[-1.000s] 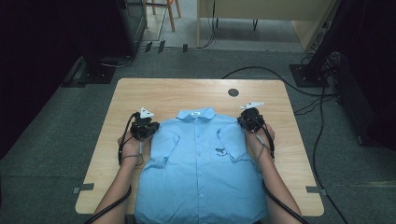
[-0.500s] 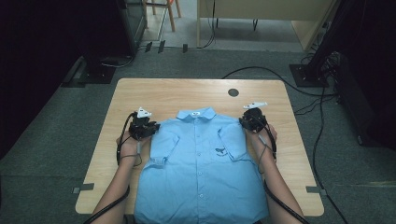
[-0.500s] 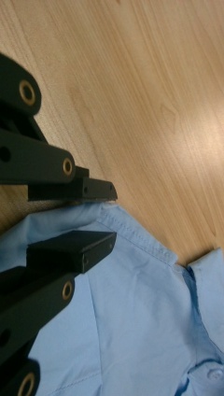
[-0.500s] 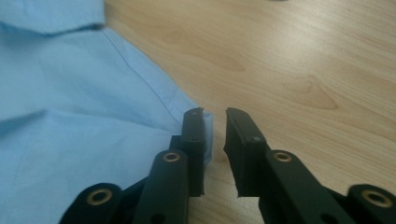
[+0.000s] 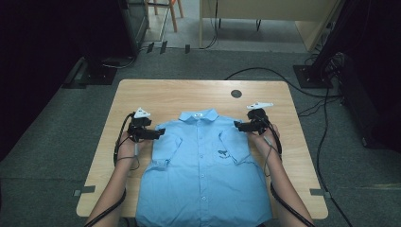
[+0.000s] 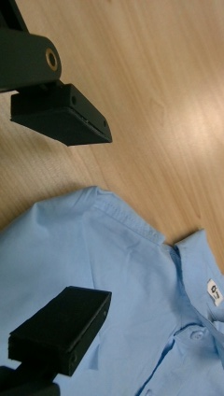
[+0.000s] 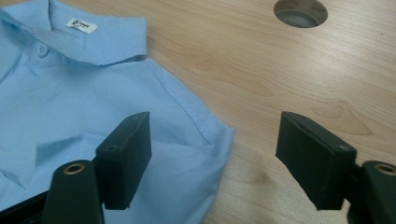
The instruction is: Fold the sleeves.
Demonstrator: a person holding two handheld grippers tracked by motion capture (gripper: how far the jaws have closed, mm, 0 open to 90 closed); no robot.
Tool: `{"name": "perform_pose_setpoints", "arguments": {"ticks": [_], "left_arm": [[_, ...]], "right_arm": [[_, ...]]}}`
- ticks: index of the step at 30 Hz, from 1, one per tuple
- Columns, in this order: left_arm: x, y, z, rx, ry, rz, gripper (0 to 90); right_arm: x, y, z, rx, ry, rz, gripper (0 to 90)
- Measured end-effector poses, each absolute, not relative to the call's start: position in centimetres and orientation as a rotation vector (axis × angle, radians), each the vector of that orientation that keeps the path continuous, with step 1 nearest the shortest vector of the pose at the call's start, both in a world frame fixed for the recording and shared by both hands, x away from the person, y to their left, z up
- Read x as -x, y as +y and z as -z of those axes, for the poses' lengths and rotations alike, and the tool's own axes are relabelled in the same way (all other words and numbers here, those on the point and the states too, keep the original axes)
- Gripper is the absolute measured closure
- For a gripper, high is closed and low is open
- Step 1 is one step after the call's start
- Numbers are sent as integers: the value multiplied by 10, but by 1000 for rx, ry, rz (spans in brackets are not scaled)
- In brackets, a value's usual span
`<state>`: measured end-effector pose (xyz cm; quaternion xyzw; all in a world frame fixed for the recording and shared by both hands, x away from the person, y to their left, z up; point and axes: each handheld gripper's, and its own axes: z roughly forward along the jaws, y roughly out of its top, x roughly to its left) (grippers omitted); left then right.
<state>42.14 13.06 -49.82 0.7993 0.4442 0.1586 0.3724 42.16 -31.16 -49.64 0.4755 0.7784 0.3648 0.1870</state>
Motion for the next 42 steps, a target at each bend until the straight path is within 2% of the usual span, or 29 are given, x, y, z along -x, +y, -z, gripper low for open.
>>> {"name": "perform_pose_setpoints", "arguments": {"ticks": [2, 3, 4, 6, 7, 9, 10, 12, 13, 17, 18, 21, 27, 31, 33, 34, 40, 42], "left_arm": [[-421, 131, 498, -2048, 1138, -406, 199], [-421, 131, 498, -2048, 1138, -406, 199], [-421, 131, 496, -2041, 1131, -364, 199], [-418, 127, 493, -2097, 1076, -405, 201], [-418, 127, 493, -2097, 1076, -405, 246], [-417, 125, 491, -2110, 1063, -429, 246], [-416, 125, 490, -2109, 1062, -431, 278], [-414, 122, 484, -2076, 1051, -448, 284], [-414, 122, 484, -2076, 1051, -448, 317], [-413, 120, 480, -2086, 1029, -448, 317], [-415, 120, 479, -2087, 1077, -417, 317], [-418, 120, 478, -2119, 1124, -428, 318], [-419, 119, 478, -2130, 1120, -409, 274], [-421, 118, 478, -2122, 1069, -382, 270], [-424, 116, 475, -2108, 1015, -356, 274], [-424, 116, 475, -2108, 1015, -356, 299], [-427, 112, 472, -2122, 981, -350, 317], [-431, 108, 473, -2140, 978, -340, 326]], "right_arm": [[-422, -311, 496, -1351, 2214, -1063, 201], [-422, -311, 496, -1351, 2214, -1063, 150], [-422, -311, 496, -1351, 2214, -1063, 150], [-422, -312, 495, -1382, 2196, -1102, 126], [-422, -312, 495, -1382, 2196, -1102, 126], [-423, -314, 495, -1428, 2222, -1122, 99], [-423, -314, 495, -1418, 2227, -1081, 91], [-423, -313, 496, -1428, 2246, -1053, 93], [-423, -313, 496, -1428, 2246, -1053, 93], [-423, -313, 495, -1466, 2266, -1009, 95], [-423, -313, 495, -1466, 2266, -1009, 127], [-422, -313, 492, -1428, 2279, -1016, 162], [-422, -312, 486, -1394, 2296, -1018, 175], [-422, -311, 485, -1370, 2304, -1023, 218], [-423, -308, 483, -1315, 2331, -1036, 273], [-423, -308, 483, -1315, 2331, -1036, 273], [-430, -302, 482, -1311, 2331, -1057, 299], [-431, -299, 481, -1287, 2345, -1051, 349]]}}
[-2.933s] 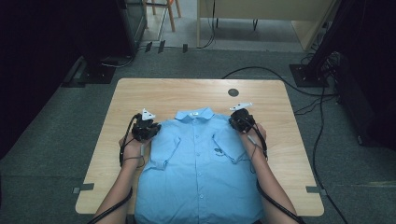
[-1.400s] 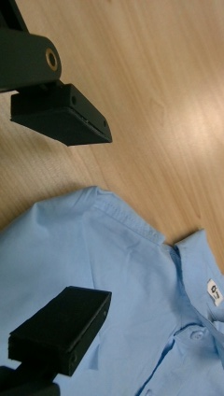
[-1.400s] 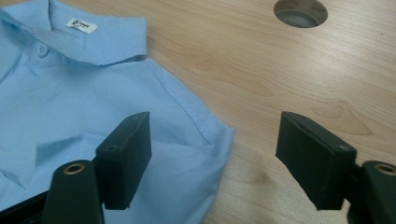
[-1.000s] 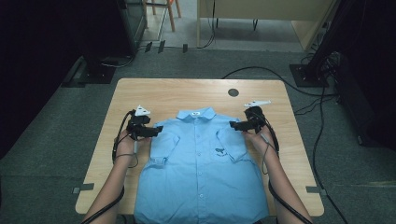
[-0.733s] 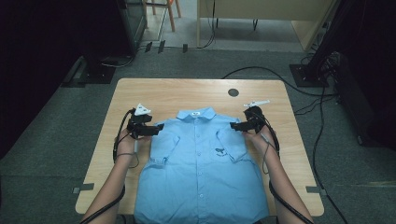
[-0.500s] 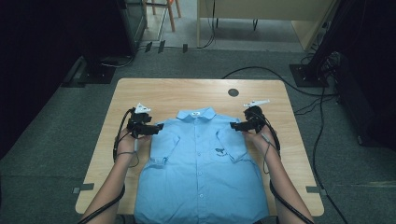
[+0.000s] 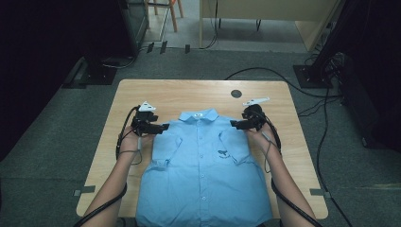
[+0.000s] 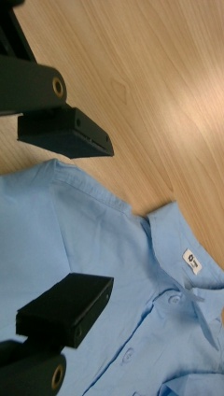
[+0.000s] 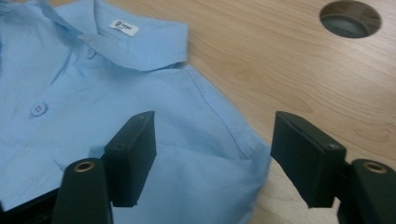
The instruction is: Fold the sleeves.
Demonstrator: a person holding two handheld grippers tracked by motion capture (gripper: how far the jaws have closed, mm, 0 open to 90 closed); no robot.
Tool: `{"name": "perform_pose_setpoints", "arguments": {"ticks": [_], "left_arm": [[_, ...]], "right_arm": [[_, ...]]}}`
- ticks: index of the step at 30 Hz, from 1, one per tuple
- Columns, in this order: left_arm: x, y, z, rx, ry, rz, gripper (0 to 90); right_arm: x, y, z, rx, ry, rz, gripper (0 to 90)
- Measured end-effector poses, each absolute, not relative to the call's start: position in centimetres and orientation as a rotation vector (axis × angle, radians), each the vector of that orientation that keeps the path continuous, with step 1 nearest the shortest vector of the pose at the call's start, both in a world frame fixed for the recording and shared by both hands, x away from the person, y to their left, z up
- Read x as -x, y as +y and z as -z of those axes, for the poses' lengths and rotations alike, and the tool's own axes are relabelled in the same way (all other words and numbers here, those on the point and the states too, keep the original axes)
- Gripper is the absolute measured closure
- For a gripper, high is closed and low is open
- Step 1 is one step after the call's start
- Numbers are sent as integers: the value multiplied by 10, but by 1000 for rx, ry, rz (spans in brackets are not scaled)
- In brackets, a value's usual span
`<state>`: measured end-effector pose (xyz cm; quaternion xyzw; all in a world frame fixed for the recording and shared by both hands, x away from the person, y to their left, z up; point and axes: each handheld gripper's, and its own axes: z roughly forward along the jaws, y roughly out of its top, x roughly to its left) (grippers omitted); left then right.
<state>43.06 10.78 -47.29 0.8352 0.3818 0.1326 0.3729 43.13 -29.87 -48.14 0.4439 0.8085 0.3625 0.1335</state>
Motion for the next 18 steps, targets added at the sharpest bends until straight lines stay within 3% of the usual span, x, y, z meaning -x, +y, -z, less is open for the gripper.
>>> {"name": "perform_pose_setpoints", "arguments": {"ticks": [2, 3, 11, 18], "left_arm": [[-436, 102, 474, -2171, 961, -324, 331], [-436, 102, 474, -2171, 961, -324, 386], [-448, 86, 478, -2258, 851, -345, 399], [-459, 81, 482, -2256, 824, -340, 413]], "right_arm": [[-432, -297, 481, -1269, 2351, -1045, 363], [-432, -297, 481, -1269, 2351, -1045, 363], [-446, -282, 482, -1213, 2374, -1046, 430], [-454, -274, 489, -1132, 2407, -995, 429]]}}
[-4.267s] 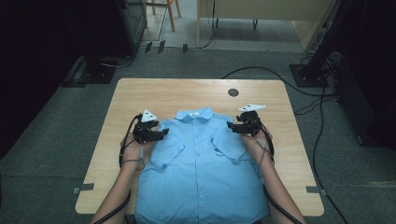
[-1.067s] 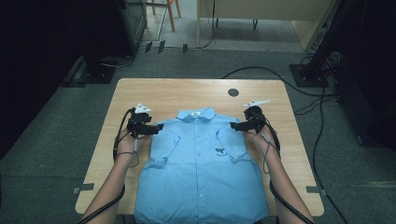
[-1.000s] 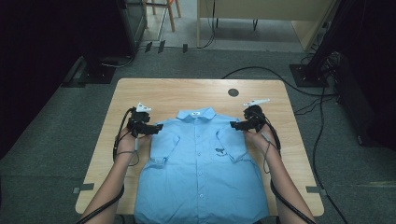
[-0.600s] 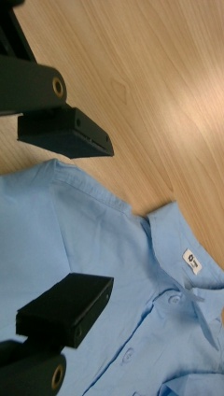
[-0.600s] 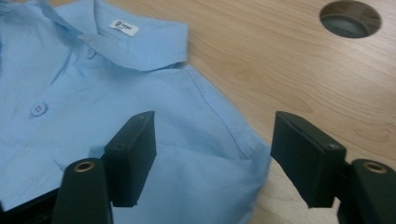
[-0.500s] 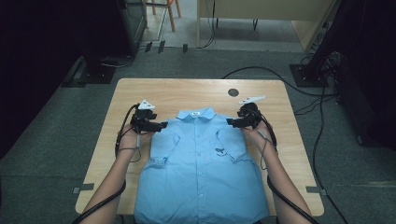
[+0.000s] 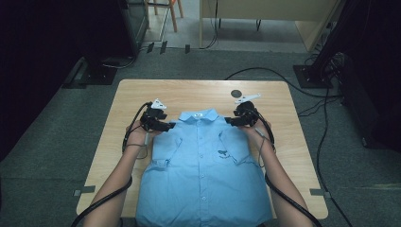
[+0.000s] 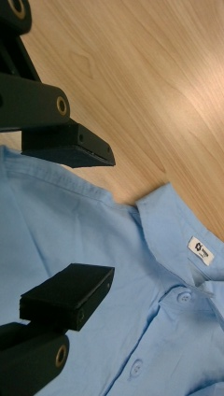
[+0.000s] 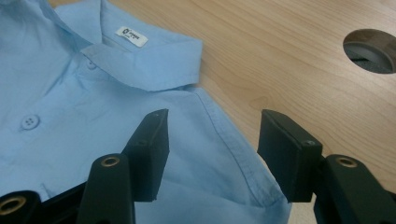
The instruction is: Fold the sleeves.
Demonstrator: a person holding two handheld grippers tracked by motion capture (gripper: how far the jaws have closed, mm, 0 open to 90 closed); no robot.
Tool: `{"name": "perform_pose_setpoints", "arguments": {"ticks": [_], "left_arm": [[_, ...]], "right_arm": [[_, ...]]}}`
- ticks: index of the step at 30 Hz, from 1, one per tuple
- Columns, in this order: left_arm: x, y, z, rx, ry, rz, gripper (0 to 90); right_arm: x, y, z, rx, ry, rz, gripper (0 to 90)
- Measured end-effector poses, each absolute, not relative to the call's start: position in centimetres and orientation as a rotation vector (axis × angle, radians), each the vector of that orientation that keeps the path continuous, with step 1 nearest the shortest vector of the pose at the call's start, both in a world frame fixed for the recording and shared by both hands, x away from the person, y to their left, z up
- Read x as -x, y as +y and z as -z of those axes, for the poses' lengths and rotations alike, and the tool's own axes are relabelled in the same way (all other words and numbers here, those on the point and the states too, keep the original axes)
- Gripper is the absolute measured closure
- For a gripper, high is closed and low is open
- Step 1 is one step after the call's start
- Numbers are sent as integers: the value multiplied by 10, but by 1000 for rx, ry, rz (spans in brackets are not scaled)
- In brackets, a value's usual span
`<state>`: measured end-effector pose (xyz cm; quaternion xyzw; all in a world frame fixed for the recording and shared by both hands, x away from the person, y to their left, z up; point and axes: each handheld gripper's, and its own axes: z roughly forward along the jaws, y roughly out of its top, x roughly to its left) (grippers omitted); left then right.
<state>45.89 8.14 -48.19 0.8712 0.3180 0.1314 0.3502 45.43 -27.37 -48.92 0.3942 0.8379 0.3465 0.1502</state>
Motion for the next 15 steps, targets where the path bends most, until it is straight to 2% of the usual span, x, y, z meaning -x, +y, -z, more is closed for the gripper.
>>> {"name": "perform_pose_setpoints", "arguments": {"ticks": [11, 15], "left_arm": [[-459, 76, 488, -2283, 779, -371, 439], [-460, 74, 492, -2293, 779, -367, 445]], "right_arm": [[-464, -262, 498, -1121, 2421, -987, 437], [-468, -260, 503, -988, 2472, -979, 453]]}}
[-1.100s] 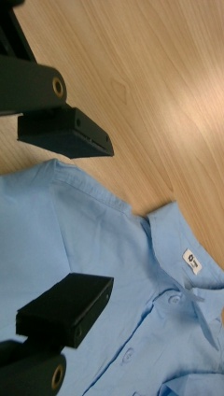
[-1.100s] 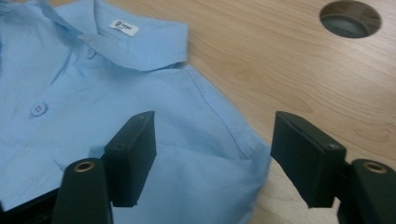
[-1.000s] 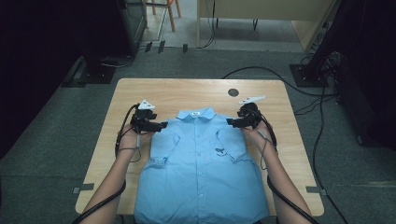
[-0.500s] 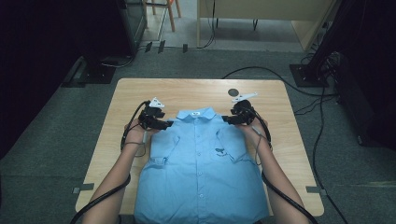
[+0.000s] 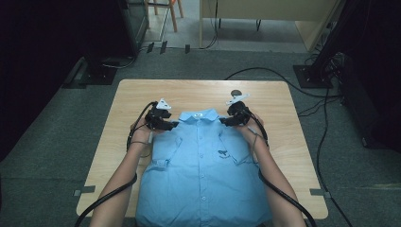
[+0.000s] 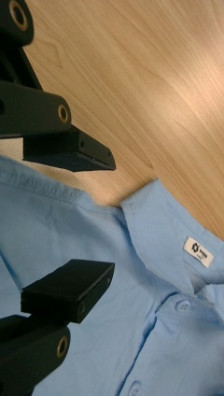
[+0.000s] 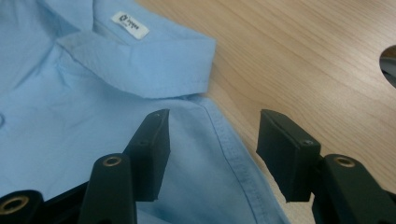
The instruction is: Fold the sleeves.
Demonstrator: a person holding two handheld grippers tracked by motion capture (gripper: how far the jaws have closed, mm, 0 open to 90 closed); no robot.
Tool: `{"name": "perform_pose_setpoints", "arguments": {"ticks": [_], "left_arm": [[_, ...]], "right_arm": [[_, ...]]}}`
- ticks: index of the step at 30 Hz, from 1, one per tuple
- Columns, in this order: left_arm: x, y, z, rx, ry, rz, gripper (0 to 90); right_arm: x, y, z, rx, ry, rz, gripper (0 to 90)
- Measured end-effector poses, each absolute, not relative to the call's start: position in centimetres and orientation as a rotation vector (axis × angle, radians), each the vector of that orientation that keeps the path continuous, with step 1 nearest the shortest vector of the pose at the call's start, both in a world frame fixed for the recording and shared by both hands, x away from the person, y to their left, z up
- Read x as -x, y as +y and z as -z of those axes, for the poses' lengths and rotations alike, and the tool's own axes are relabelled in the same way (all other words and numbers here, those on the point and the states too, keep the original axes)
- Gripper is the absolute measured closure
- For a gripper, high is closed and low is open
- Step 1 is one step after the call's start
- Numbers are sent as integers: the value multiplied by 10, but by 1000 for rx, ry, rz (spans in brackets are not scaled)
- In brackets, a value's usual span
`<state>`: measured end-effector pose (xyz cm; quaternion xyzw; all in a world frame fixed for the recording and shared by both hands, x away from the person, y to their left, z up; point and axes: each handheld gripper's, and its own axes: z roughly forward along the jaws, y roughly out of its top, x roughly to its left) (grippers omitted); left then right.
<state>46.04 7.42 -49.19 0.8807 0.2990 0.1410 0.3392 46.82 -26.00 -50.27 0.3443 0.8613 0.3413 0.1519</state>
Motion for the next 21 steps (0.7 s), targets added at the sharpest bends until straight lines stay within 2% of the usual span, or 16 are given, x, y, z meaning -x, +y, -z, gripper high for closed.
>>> {"name": "perform_pose_setpoints", "arguments": {"ticks": [6, 12, 14, 15, 16, 17, 18, 20, 21], "left_arm": [[-463, 70, 500, -2299, 778, -353, 471], [-467, 69, 506, -2293, 797, -320, 498], [-467, 70, 507, -2281, 774, -319, 524], [-467, 70, 507, -2281, 774, -319, 590], [-467, 70, 507, -2281, 774, -319, 590], [-467, 70, 507, -2281, 774, -319, 590], [-466, 70, 507, -2277, 767, -317, 590], [-463, 62, 505, -2279, 843, -300, 685], [-463, 62, 505, -2279, 843, -300, 856]], "right_arm": [[-476, -260, 508, -984, 2467, -1062, 484], [-482, -258, 512, -986, 2507, -1014, 448], [-483, -258, 513, -976, 2508, -1024, 453], [-483, -258, 513, -976, 2508, -1024, 453], [-481, -257, 512, -945, 2525, -1032, 453], [-481, -257, 512, -945, 2525, -1032, 571], [-481, -257, 512, -945, 2525, -1032, 571], [-479, -255, 511, -973, 2521, -1025, 676], [-479, -255, 511, -973, 2521, -1025, 676]]}}
